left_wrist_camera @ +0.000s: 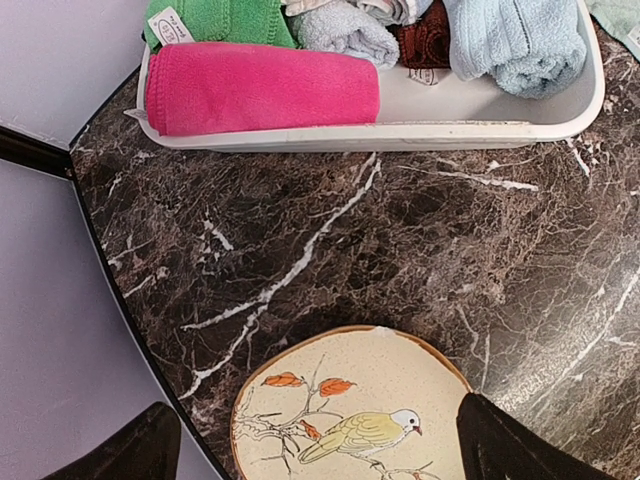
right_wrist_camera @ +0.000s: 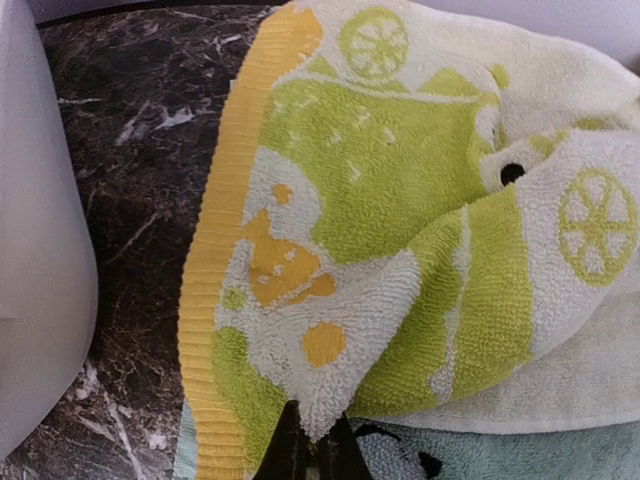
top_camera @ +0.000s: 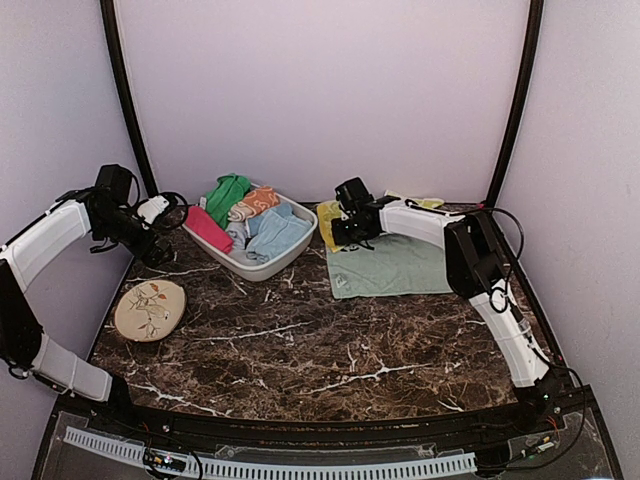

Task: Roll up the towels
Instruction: Pick up the towel from the center of the board, then place the towel at the center of the board, then pick up the towel from the center of the board, then put down the object at the center of the board, then adjust the towel at the center of the board, then pick up the towel from the center of the board, then flatten out the towel at the center of the board.

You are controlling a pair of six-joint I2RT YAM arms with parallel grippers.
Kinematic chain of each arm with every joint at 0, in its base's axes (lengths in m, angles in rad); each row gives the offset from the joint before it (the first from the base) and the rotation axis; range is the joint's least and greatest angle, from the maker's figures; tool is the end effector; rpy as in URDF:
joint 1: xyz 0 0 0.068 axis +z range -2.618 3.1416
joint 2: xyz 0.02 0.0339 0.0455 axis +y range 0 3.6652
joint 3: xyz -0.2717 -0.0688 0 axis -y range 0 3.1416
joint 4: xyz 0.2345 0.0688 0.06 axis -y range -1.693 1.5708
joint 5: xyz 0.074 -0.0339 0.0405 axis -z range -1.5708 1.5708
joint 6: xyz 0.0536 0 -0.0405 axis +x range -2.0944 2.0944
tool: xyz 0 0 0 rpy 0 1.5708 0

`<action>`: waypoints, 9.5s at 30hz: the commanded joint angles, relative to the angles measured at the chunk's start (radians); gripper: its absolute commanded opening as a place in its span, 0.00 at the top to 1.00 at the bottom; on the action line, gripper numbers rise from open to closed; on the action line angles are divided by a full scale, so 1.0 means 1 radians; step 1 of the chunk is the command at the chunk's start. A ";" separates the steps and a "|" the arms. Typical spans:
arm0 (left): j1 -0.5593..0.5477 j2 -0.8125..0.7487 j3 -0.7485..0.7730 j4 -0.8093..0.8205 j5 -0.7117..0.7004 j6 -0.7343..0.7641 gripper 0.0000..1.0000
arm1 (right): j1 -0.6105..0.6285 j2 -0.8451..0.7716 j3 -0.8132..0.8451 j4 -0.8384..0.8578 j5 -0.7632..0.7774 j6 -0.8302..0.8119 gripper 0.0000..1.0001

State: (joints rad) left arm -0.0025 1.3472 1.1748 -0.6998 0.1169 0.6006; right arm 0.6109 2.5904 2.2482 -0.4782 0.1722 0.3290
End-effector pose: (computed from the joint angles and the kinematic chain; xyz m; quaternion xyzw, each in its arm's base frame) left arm 0.2829 -0.0070 0.2999 0.2977 0.8897 0.0482 0.3427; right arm 0.4795 0.3246 0.1409 -0.0990 0.9222 0.0940 0.3618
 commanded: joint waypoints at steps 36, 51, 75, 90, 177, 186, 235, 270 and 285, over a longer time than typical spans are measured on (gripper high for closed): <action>0.006 -0.067 -0.020 -0.089 0.181 -0.014 0.01 | 0.286 -1.102 -0.755 0.068 -0.425 0.132 1.00; 0.014 -0.055 0.011 -0.031 0.133 -0.149 0.01 | 0.464 -0.532 0.211 -0.020 -0.705 0.155 1.00; -0.314 0.105 -0.139 -0.048 0.137 0.005 0.09 | 0.274 -1.613 -1.670 0.032 -0.343 0.534 0.54; -0.529 0.267 -0.031 0.042 0.187 -0.018 0.08 | 0.348 -1.318 -1.230 -0.176 -0.053 0.220 0.33; -0.569 0.351 -0.165 0.154 0.186 0.151 0.49 | 0.360 -1.616 -1.901 0.219 -0.495 0.452 1.00; -0.575 0.283 -0.214 0.159 0.231 0.120 0.48 | 0.375 -1.535 -1.871 0.231 -0.481 0.427 1.00; -0.466 0.549 -0.012 0.000 0.401 0.026 0.60 | 0.376 -1.592 -1.758 0.141 -0.435 0.383 1.00; -0.464 -0.182 0.139 -0.226 0.221 0.051 1.00 | 0.237 -1.638 -1.225 -0.133 -0.456 0.203 1.00; -0.465 -0.370 0.148 -0.381 0.310 -0.012 1.00 | 0.265 -1.712 -1.151 -0.323 -0.329 0.284 1.00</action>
State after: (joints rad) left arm -0.4675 0.9714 1.3903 -1.0603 0.4076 0.6300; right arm 0.8719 0.8700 1.1202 -0.7345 -0.2787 0.5896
